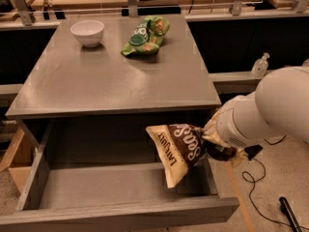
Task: Pick brown chip bag from top drawer and place on counter
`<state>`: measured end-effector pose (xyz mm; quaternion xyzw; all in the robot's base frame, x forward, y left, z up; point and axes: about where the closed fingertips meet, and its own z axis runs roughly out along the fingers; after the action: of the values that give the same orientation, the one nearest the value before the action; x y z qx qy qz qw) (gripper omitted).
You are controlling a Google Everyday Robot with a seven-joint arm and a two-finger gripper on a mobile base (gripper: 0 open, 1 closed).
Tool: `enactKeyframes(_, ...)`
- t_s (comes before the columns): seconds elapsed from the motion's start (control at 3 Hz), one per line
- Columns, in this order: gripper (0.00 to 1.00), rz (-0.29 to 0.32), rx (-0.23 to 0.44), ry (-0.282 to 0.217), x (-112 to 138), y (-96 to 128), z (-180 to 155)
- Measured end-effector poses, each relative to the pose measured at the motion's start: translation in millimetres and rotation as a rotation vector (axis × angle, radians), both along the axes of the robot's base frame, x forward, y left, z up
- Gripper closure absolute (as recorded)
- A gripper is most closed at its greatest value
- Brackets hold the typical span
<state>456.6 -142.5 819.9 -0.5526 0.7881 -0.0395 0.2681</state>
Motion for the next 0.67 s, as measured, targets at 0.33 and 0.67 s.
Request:
enactKeyframes(0.33,1.00,-0.020,-0.046,-0.055,-2,-11,25)
enactKeyframes(0.67,1.00,-0.042,-0.109,-0.147,1,-21,62)
